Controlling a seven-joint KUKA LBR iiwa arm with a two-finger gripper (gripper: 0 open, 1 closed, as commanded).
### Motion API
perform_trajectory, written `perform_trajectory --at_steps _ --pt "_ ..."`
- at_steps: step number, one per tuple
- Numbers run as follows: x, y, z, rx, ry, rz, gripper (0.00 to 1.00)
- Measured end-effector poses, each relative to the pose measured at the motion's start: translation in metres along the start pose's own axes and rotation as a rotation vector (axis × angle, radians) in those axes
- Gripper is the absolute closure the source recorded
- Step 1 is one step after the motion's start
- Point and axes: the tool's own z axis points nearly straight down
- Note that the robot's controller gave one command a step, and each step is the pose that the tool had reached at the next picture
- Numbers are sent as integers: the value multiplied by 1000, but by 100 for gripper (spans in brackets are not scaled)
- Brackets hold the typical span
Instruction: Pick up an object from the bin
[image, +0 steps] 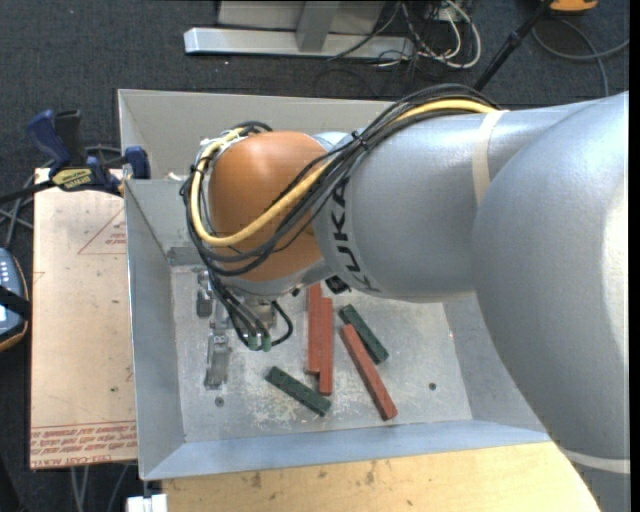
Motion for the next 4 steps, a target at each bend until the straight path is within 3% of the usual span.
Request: perform_trajectory --at_steps 1,2,3,4 --pt "-2 -1 -5 -2 -8 5 0" --pt "-57 -37 47 -3 -15 -118 0" --pt "-102 -121 42 -1 -9 -88 0" --pt "-114 -103 51 0 -12 -460 0"
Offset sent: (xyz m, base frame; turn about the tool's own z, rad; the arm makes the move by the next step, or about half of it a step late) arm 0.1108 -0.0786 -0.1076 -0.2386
